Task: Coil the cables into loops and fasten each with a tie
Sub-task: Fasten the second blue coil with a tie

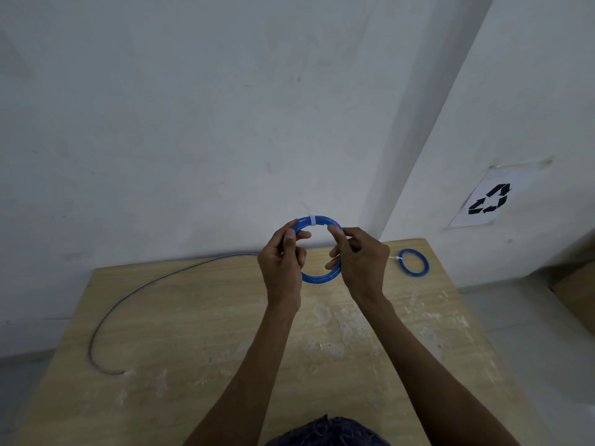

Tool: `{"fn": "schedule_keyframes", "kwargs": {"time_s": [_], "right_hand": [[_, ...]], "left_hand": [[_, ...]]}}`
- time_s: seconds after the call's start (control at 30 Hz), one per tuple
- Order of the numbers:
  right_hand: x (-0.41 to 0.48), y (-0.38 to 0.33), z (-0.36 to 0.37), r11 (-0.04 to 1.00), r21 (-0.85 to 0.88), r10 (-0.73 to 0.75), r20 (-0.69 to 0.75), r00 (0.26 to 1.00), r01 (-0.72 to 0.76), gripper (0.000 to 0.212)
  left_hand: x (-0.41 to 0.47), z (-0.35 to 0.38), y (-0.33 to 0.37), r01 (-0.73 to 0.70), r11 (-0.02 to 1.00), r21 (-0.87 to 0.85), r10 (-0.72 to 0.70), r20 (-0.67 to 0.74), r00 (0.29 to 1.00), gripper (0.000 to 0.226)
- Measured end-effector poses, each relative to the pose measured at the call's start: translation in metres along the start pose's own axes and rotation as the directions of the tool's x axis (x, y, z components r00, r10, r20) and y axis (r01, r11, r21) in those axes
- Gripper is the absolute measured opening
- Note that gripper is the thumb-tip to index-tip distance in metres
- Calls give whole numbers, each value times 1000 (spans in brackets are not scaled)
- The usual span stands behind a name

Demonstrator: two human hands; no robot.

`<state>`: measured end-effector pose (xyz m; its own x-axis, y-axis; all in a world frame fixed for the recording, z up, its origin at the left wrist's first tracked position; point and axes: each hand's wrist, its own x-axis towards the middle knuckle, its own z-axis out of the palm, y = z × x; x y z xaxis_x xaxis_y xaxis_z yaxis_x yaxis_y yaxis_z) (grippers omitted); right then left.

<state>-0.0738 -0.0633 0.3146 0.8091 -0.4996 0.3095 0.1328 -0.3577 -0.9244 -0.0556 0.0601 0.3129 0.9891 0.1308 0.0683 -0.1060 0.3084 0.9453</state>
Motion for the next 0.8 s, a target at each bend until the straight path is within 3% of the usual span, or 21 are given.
{"fn": "schedule_keyframes", "kwargs": {"time_s": [0.23, 0.53, 0.67, 0.8], "right_hand": [[12, -3, -3, 966, 178, 173, 95, 980, -188, 32], [9, 3, -3, 994, 58, 93, 11, 996, -93, 36], [8, 3, -4, 998, 36, 54, -22, 998, -53, 33], [9, 3, -7, 997, 71, 30, 49, 998, -33, 32]], "left_hand": [[2, 0, -4, 7, 1000, 10, -7, 2, 1000, 27], [3, 10, -7, 159, 985, -71, -160, -7, 987, 26], [2, 15, -7, 155, 988, -5, -155, -6, 988, 24], [4, 17, -3, 114, 989, 95, -117, 25, 993, 15]]}}
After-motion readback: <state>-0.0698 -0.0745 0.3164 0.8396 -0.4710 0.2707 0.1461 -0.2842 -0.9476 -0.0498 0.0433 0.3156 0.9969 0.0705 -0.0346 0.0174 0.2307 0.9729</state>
